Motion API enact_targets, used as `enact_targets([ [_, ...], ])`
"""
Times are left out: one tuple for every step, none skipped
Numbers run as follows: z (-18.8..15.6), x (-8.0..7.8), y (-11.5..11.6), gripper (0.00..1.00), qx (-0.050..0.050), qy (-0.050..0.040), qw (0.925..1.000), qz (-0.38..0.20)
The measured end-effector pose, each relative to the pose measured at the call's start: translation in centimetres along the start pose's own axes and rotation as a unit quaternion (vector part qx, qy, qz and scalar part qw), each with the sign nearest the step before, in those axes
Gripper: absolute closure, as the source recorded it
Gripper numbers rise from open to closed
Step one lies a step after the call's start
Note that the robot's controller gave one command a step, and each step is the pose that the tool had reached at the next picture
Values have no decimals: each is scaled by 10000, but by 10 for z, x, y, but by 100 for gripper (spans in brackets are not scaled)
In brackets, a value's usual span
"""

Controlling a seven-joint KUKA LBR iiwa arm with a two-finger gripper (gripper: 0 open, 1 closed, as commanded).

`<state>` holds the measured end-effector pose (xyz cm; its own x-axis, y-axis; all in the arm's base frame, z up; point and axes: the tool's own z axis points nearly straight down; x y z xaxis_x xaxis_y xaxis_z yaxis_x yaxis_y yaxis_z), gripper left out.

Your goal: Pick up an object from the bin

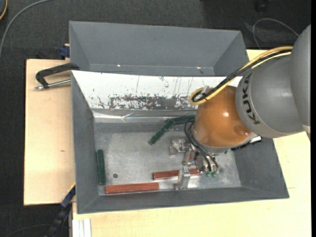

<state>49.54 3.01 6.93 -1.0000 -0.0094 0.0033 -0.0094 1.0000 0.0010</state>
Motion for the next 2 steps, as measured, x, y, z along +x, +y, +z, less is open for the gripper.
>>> enact_targets([
  [-1, -1, 0, 100, -3, -12, 10000, 3],
  [-142, 0, -11, 100, 4, -57, 9982, -601],
])
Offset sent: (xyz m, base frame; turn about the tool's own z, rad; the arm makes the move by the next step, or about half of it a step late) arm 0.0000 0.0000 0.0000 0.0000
